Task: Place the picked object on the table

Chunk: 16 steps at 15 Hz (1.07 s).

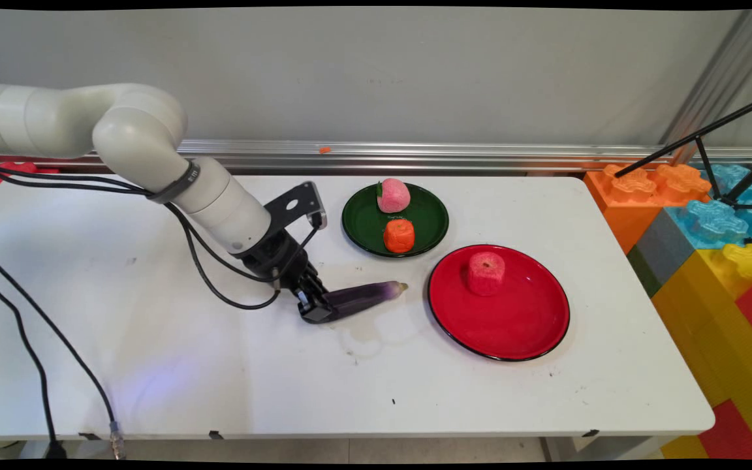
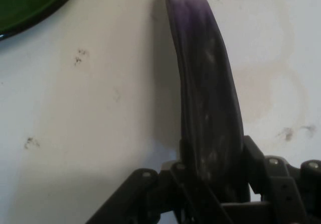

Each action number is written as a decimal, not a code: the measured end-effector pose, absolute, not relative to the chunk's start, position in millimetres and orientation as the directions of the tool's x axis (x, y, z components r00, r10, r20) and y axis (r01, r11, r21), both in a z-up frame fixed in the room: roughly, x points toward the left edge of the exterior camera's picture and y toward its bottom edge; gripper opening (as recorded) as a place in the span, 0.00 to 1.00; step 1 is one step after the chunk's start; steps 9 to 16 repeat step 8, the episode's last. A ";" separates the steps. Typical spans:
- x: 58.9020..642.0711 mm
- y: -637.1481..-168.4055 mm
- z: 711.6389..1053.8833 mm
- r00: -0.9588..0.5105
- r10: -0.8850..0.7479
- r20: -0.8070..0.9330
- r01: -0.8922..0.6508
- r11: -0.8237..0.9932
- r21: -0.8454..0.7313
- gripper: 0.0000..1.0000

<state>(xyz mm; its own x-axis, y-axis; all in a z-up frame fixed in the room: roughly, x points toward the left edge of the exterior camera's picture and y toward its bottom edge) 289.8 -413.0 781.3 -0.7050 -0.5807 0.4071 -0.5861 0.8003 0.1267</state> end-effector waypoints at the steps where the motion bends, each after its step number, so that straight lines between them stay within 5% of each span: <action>1: 290.1 -412.9 780.9 -0.706 -0.580 0.407 -0.585 0.801 0.126 0.00; 2: 290.9 -412.7 780.4 -0.708 -0.578 0.407 -0.584 0.802 0.124 0.00; 3: 291.8 -412.6 779.9 -0.710 -0.576 0.406 -0.582 0.804 0.122 1.00; 16: 294.8 -411.2 778.0 -0.719 -0.568 0.401 -0.575 0.810 0.117 1.00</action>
